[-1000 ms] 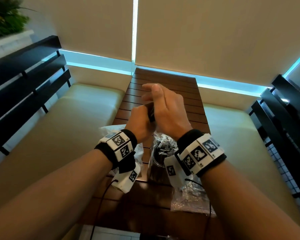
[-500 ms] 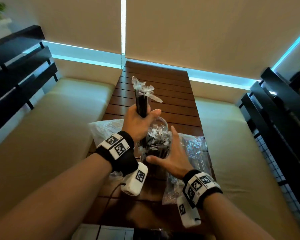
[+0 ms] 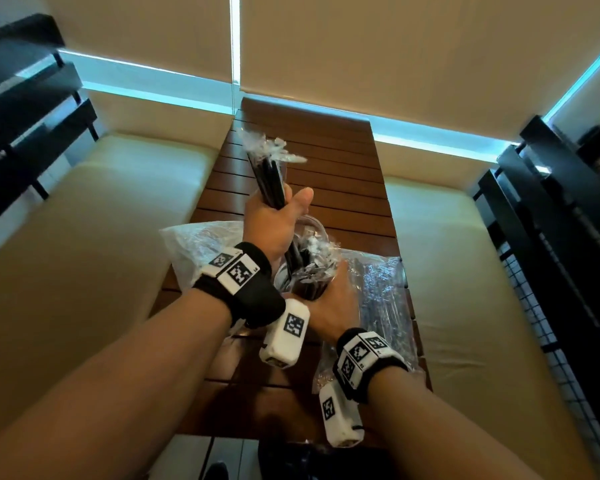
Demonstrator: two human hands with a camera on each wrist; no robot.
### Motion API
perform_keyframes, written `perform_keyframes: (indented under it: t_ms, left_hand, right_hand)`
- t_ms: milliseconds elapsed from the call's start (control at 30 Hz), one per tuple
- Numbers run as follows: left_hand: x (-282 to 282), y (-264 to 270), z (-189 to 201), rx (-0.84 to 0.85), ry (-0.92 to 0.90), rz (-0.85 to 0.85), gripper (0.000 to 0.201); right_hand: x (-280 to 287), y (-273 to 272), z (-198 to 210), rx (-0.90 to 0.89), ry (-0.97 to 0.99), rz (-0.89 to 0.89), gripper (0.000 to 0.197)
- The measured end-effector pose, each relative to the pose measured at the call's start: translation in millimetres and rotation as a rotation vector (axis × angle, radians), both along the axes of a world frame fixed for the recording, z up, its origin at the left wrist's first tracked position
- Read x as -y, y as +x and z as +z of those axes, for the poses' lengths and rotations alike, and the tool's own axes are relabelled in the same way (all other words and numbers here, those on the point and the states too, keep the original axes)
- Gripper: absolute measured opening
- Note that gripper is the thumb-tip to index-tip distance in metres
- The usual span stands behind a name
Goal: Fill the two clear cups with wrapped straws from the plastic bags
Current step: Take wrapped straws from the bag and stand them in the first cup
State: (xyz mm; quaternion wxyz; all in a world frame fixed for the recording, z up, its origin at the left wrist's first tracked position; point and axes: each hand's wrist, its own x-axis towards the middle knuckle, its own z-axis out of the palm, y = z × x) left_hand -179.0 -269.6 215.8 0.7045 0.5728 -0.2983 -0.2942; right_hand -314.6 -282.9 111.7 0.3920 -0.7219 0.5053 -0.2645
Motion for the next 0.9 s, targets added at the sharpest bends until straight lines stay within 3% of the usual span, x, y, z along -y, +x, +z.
perform_keyframes:
  t_ms: [67,300,433,567,667,733,800,900]
  left_hand:
    - [-4.7,-3.3,-15.5,0.027,0.058,-0.014,0.032]
    - [-11.3,4.0,-72.7,0.103,0.313,-0.16,0.032]
    - [-17.8,9.3,-72.9,0.231,0.399,-0.238,0.067]
    - [-24.7,15.5,-40.0,0.367,0.337,-0.254,0.06]
    - [-21.1,18.5,-14.9,0.602,0.209,-0.152,0.087]
    - [-18.6,17.2,-8.5,0.762,0.119,-0.161,0.091]
    - [-18.8,12.3,-10.1,0.913,0.104,-0.213,0.085]
    - [-22.3,6.6,-32.7,1.109,0.253,-0.351,0.058]
  right_hand:
    - [-0.2,1.9,-6.4,0.014,0.011,-0.015,0.087]
    - [6.9,9.0,-13.1,0.022,-0.043,0.045,0.08]
    - [10.8,7.0,-16.2,-0.005,-0.039,0.062,0.077]
    - [13.5,5.5,-16.2,-0.012,-0.005,0.066,0.084]
    - [12.3,5.2,-13.0,-0.002,0.023,0.058,0.079]
    - [11.9,6.0,-11.3,-0.005,0.044,0.065,0.077]
    - [13.3,7.3,-12.6,0.009,0.065,0.071,0.078]
    - [15.4,8.1,-17.0,0.036,0.066,0.09,0.077]
